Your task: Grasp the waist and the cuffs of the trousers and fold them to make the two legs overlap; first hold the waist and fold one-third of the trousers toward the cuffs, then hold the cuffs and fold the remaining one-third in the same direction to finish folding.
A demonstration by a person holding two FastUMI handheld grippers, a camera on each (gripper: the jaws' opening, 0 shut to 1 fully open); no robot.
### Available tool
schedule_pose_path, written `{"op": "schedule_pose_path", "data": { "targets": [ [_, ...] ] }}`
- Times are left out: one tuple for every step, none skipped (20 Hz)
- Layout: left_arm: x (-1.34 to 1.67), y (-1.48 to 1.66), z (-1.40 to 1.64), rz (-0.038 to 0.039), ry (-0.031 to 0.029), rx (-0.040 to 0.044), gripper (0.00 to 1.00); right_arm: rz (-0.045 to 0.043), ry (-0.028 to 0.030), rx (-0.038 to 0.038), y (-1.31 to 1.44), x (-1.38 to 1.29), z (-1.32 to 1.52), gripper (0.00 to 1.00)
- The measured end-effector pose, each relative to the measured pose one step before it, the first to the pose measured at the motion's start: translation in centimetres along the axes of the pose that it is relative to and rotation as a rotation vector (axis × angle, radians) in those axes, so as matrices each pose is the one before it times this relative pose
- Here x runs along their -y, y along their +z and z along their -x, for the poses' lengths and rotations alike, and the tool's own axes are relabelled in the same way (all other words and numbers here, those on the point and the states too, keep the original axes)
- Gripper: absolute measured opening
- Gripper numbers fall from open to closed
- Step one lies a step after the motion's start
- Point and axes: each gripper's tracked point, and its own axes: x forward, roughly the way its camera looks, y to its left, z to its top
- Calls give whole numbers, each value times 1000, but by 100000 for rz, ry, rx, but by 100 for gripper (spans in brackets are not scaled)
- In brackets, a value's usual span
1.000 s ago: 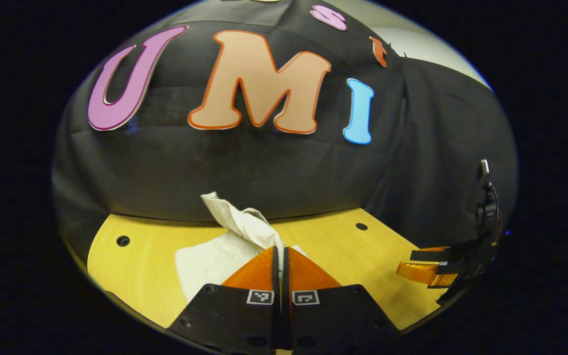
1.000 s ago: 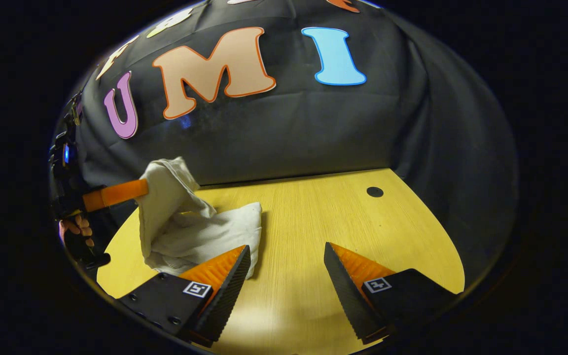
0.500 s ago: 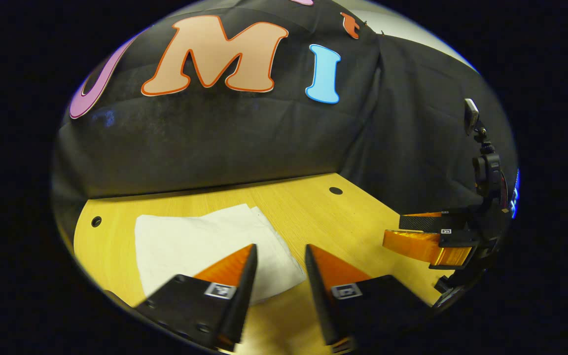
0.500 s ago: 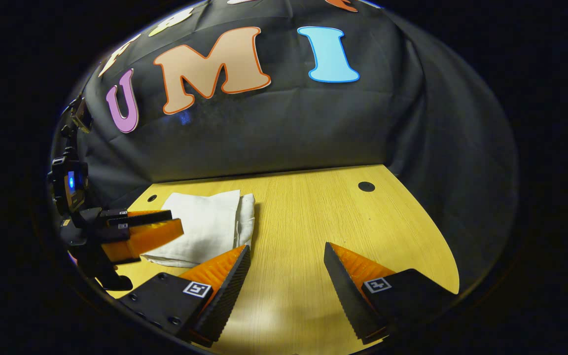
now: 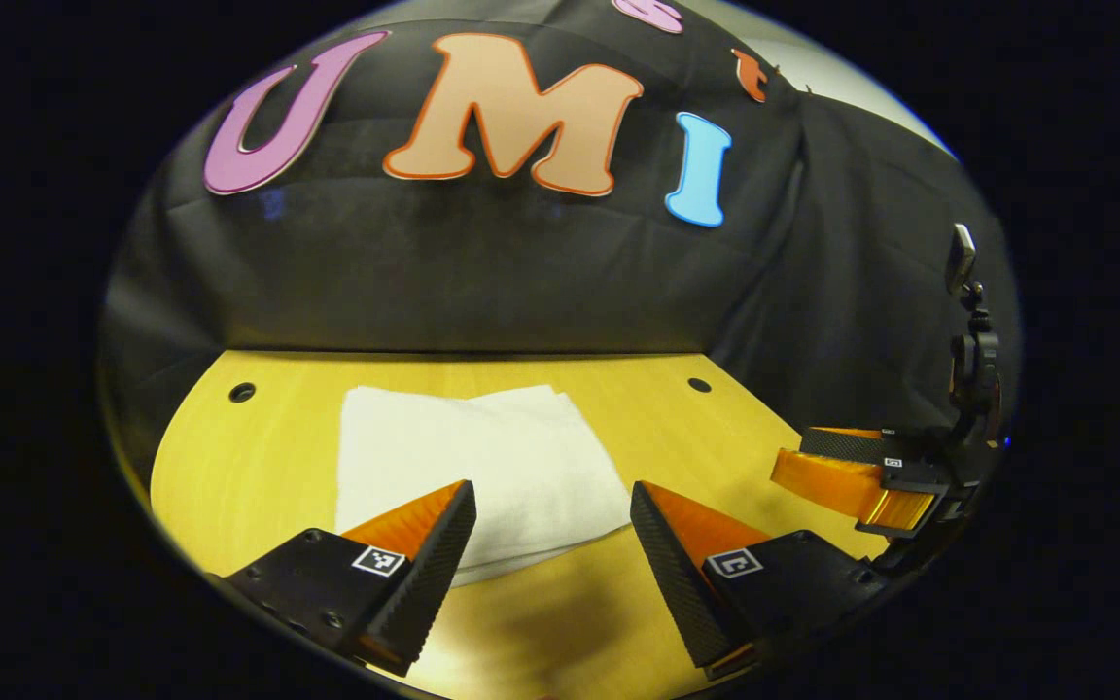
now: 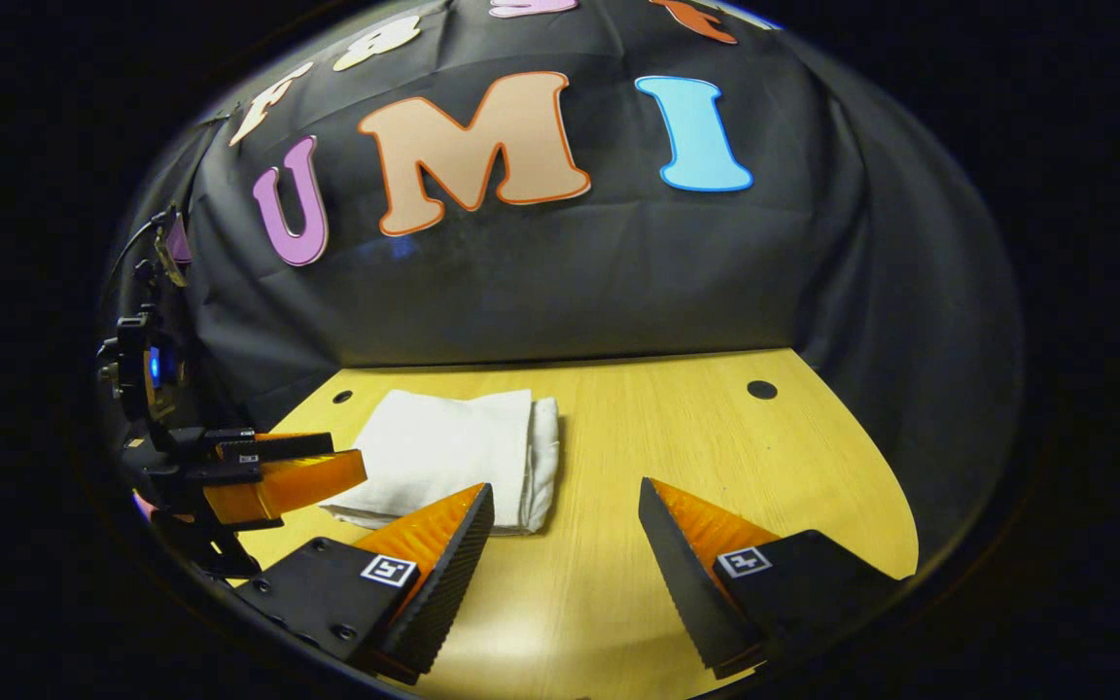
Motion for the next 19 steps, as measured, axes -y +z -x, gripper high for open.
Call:
{"op": "schedule_pose_path", "data": {
  "targets": [
    [-1033,55,679,965,2004,665,96,-334,1459,1206,199,-762,414,96],
    [-815,3,905,997,1615,792,96,-188,1024,1653,339,-644,271,92],
    [-944,31,869,668,1800,637,96,-60,1039,1591,243,-644,368,96],
    [-775,-6,730,211,1968,547,96,-29,827,1534,289,-635,339,96],
    [-856,102,674,106,1901,560,96,49,445,985,53,-464,429,96],
    [-954,83,769,189,1743,684,96,248,249,689,-46,-447,364,96],
    [-714,87,700,341,1374,373,99,83,-163,297,-144,-287,267,96],
    [-518,-64,558,478,1122,404,96,-336,109,-166,-184,-328,298,96],
    [-505,5,549,303,1092,417,96,-615,140,-385,-305,-362,342,96],
    [-587,-205,643,123,1096,225,96,-626,112,-336,-243,-263,278,96],
    [-573,-203,506,-15,1162,-167,96,-474,-108,-450,-309,-148,427,96],
    [-406,-269,426,-63,851,-331,96,-292,-285,-348,-210,-164,243,96],
    [-265,-133,439,-24,416,-103,99,-170,-530,-355,-231,-32,383,97],
    [-90,-125,231,120,-201,136,96,-181,-336,-562,-222,-72,227,97],
    [40,-105,262,90,-524,315,96,10,-293,-777,-331,-137,287,96],
    [63,-56,185,-137,-372,29,96,303,-165,-482,-225,-131,200,96],
    [14,-260,142,-504,-335,-504,96,454,-500,-198,-79,-45,115,96],
    [117,-227,100,-885,-463,-174,96,213,-387,-98,-78,-76,216,96],
    [185,-11,-21,-928,-581,156,96,-163,-219,12,-52,-51,45,96]
  ]
}}
